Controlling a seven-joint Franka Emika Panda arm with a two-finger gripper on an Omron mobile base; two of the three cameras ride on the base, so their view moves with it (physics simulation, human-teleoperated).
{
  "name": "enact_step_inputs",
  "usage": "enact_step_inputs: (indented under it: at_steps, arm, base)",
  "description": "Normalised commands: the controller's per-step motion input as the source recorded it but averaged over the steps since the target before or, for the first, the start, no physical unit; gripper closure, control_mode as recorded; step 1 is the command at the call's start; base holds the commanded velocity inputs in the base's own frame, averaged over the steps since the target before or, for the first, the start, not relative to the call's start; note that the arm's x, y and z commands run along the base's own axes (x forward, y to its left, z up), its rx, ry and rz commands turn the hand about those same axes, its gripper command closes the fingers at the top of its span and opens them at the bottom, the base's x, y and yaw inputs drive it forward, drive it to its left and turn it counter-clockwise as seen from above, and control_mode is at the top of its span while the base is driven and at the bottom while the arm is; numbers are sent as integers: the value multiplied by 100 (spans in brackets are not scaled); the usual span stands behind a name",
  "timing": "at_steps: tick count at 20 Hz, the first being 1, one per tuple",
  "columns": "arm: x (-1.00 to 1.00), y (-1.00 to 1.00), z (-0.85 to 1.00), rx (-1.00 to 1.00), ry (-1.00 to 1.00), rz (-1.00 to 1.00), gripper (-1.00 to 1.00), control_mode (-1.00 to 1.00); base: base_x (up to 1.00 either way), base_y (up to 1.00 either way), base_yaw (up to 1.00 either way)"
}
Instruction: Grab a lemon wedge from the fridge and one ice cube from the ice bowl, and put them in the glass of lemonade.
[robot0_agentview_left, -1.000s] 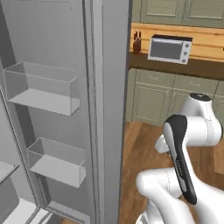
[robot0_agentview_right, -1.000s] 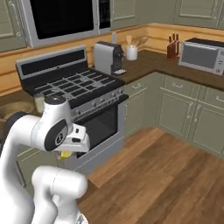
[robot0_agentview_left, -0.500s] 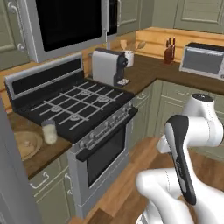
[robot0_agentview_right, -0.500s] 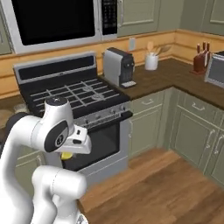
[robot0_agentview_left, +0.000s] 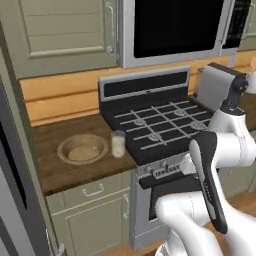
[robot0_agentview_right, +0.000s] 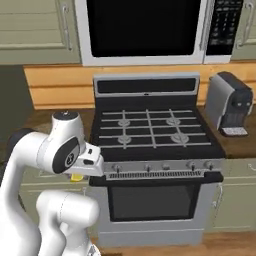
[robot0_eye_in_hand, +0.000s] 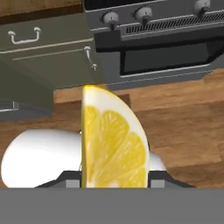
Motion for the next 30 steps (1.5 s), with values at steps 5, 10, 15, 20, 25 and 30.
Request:
enact_step_inputs:
  at_steps: [5, 10, 15, 20, 25, 30]
  arm:
    - [0, 0, 0, 0, 0, 0, 100, 100]
    - [0, 0, 0, 0, 0, 0, 100, 100]
    - [0, 0, 0, 0, 0, 0, 100, 100]
    - [0, 0, 0, 0, 0, 0, 100, 100]
    - [0, 0, 0, 0, 0, 0, 100, 100]
    - [0, 0, 0, 0, 0, 0, 100, 100]
  base:
    - [14, 0, 67]
    - [2, -9, 42]
    - [50, -8, 8]
    - [95, -10, 3]
    - [59, -8, 0]
    - [0, 0, 0]
